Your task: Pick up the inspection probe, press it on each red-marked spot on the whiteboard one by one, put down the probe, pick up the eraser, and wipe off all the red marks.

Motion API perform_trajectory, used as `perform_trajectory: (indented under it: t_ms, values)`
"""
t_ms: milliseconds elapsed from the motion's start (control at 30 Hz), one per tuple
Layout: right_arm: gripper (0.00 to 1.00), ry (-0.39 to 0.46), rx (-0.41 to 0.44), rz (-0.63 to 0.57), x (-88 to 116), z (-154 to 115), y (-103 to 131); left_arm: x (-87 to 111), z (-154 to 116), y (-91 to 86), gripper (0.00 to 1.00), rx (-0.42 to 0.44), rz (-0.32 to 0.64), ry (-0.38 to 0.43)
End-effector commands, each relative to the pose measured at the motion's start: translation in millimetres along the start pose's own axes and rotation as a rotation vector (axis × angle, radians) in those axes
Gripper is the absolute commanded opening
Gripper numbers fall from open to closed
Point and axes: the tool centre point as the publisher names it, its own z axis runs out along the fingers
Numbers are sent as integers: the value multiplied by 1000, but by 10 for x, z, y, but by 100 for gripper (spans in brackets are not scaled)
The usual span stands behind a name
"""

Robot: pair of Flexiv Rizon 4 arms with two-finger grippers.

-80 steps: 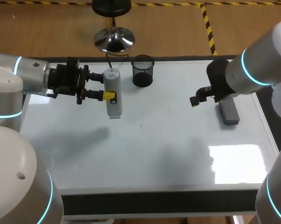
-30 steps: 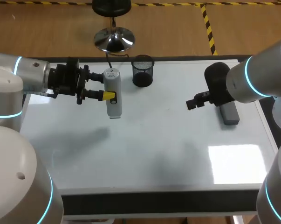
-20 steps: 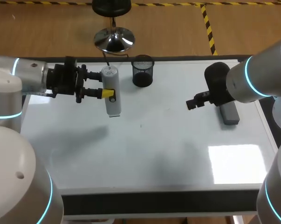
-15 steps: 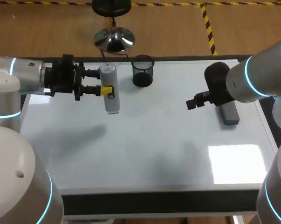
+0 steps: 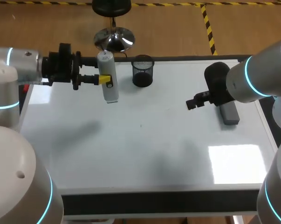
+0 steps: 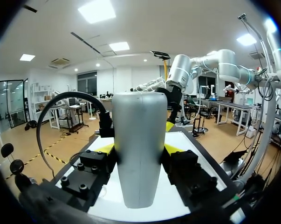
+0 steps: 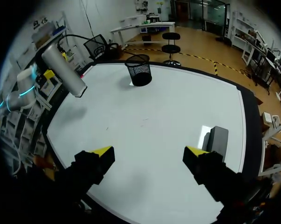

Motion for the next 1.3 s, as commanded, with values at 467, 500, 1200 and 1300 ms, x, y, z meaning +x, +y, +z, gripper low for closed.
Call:
perform_trajectory:
  t_ms: [467, 500, 1200, 1300]
  values:
    - [100, 2, -1, -1, -8, -2, -8, -596, 21, -265, 0, 7, 29, -3]
    - [100, 2, -1, -1, -8, -2, -8, -628, 38, -283, 0, 8, 31, -2]
    - [100, 2, -1, -1, -8, -2, -8, -1243, 378, -426, 0, 30, 42, 33]
    - [100, 2, -1, -1, -8, -2, -8, -1305, 454, -464, 0, 32, 49, 47]
